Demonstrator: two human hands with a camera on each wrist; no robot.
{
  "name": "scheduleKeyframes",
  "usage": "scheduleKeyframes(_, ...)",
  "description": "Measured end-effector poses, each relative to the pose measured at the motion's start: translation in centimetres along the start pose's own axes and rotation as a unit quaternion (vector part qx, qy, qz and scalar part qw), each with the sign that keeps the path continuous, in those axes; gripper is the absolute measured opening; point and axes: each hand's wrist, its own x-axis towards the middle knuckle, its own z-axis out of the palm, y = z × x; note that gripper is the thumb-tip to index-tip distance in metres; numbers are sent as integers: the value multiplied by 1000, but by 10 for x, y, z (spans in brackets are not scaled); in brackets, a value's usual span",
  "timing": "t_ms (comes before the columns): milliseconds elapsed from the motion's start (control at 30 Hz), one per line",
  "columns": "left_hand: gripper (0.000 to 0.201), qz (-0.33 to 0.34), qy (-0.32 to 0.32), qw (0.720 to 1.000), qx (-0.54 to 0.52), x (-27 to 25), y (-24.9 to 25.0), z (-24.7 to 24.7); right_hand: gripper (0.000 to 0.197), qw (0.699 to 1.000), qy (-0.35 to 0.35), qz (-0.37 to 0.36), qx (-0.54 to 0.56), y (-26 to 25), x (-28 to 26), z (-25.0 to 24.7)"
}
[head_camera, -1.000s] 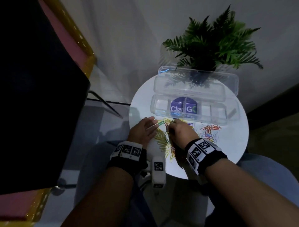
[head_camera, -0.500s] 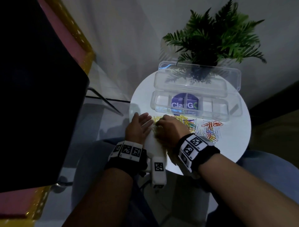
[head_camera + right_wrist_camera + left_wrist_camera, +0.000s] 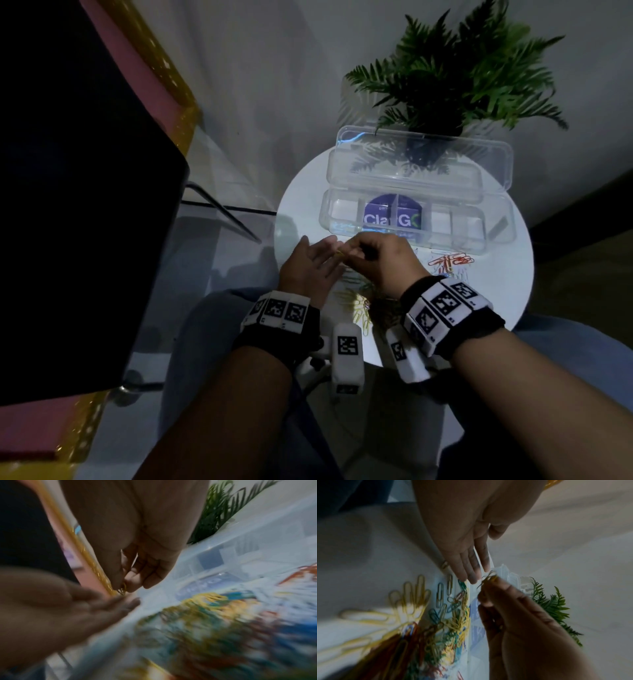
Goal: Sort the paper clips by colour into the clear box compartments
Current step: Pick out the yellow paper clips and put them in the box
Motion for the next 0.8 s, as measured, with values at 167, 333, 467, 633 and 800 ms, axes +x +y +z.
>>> scheduleKeyframes(167, 46, -38, -54, 996, -62, -7, -7, 10, 21, 999, -13, -34, 10, -28, -4, -7)
scheduleKeyframes(333, 52, -47, -90, 994, -37, -8, -1, 10, 10, 996, 87, 4, 0, -21, -8, -30)
scheduleKeyframes(467, 48, -35, -50, 997, -46, -5, 3, 4, 12, 992, 76, 41, -91, 6, -20, -39)
scheduleKeyframes(633, 46, 6, -16, 999, -34, 4, 5, -13, 23, 968, -126, -13, -218, 18, -27, -5)
scheduleKeyframes(800, 47, 7, -17, 1000, -13, 4, 3, -14, 48, 941, -126, -23, -312, 27, -18, 14)
